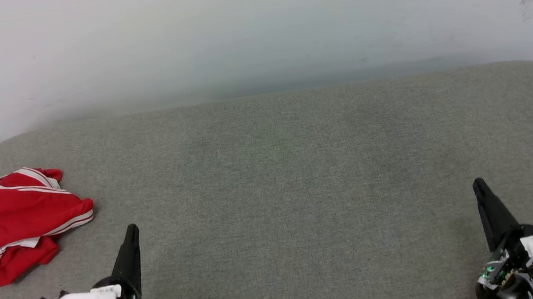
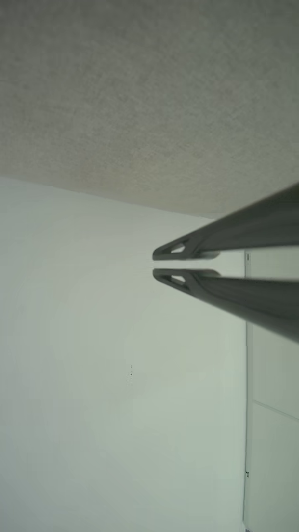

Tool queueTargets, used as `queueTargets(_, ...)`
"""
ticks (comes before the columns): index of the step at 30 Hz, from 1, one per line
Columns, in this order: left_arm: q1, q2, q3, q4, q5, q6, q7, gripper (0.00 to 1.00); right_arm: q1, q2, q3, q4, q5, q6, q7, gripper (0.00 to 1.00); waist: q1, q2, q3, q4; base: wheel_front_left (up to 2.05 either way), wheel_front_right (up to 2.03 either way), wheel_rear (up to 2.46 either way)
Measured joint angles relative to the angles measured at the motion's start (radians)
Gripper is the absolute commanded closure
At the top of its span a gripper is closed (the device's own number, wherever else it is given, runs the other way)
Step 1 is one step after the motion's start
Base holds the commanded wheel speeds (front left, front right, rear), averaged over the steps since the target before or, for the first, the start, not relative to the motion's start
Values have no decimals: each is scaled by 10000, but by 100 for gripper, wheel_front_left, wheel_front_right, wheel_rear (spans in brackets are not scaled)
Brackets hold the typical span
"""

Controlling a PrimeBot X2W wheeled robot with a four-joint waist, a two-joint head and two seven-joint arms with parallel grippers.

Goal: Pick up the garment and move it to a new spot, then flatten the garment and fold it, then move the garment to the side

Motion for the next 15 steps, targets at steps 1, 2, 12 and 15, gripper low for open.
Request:
queueTargets(1, 74, -12, -12, 86, 0, 0, 0, 0, 74, 8, 2, 94, 0, 0, 0, 0, 0, 0, 1, 0, 0, 0, 0)
queueTargets(2, 173, -25, -23, 171, 0, 0, 0, 0, 174, 17, 6, 182, 0, 0, -2, 0, 0, 0, 0, 0, 0, 0, 0)
queueTargets(12, 508, -42, -284, 165, 117, 2, -424, 0, 437, 36, 198, 318, -487, 0, -420, 0, 0, 0, -35, -6, 0, 0, 0)
queueTargets(15, 596, -44, -247, 167, 314, 2, -548, 0, 478, 36, 215, 343, -780, 0, -566, 0, 0, 0, -51, -5, 0, 0, 0)
